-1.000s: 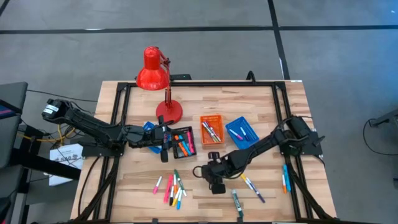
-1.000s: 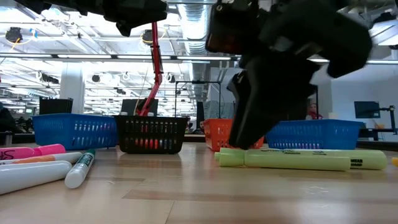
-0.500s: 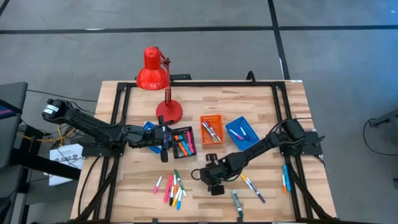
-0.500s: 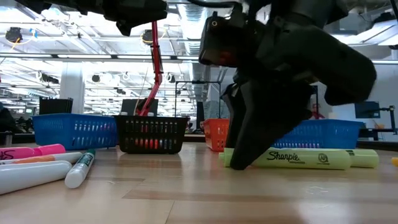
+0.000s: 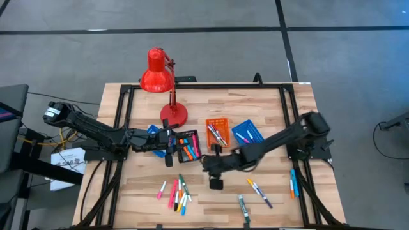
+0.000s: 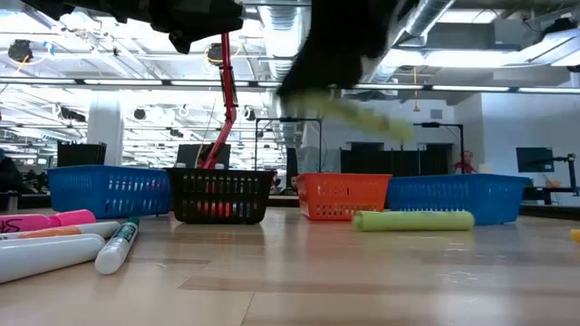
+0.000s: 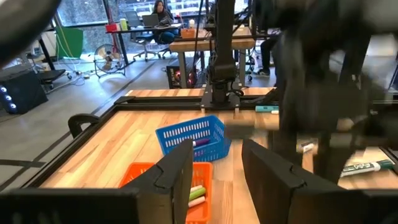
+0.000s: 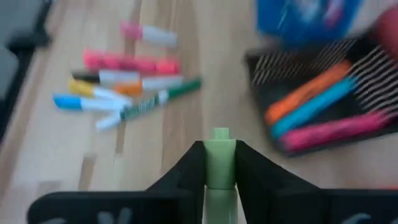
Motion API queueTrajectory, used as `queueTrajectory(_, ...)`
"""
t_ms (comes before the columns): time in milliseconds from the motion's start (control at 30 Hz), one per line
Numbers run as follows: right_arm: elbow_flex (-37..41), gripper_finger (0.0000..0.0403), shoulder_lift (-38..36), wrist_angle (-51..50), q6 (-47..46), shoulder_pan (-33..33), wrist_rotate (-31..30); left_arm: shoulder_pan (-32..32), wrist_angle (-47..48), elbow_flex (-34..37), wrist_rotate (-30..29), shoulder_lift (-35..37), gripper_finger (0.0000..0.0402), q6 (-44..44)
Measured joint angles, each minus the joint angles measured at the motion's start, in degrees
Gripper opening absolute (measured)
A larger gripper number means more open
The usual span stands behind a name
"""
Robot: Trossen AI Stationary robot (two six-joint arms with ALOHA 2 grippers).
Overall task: Pick & Place Markers
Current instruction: Put the bottom large green highlighter pen into the black basket
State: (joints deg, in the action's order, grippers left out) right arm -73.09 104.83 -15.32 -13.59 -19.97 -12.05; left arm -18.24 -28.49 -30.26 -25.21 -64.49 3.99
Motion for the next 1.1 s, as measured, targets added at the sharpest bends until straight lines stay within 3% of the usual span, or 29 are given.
queueTrajectory(133,-0.03,0.0073,-9.00,2.74,7.83,-1.66,-10.64,0.00,0.19,0.00,0.02,0.00,0.0135,0.00)
queueTrajectory(200,1.37,0.0068,-12.31,9.47,14.82,-2.53,-14.27,0.00,0.30,0.00,0.13,-0.01,0.0135,0.00)
queueTrajectory(267,6.03,0.0059,-14.10,22.54,20.99,-2.77,-12.41,0.02,0.34,0.00,1.34,-0.13,0.0135,0.00)
queueTrajectory(367,15.00,0.0054,-13.70,44.62,27.47,-1.57,-4.24,0.02,0.37,0.00,3.62,-0.15,0.0135,0.00)
queueTrajectory(467,21.77,0.0062,-10.34,63.49,30.12,1.00,-2.93,0.02,0.25,0.00,4.48,-0.15,0.0135,0.00)
queueTrajectory(633,23.94,0.0074,-3.82,85.26,29.63,5.73,0.69,0.02,0.12,0.00,4.49,-0.17,0.0135,0.00)
queueTrajectory(833,20.80,0.0067,0.98,87.81,23.86,8.91,5.74,0.02,-0.02,0.00,4.50,-0.17,0.0135,0.00)
queueTrajectory(1100,16.08,0.0067,3.62,86.77,26.04,10.72,7.72,0.02,0.00,0.00,4.50,-0.17,0.0135,-0.39)
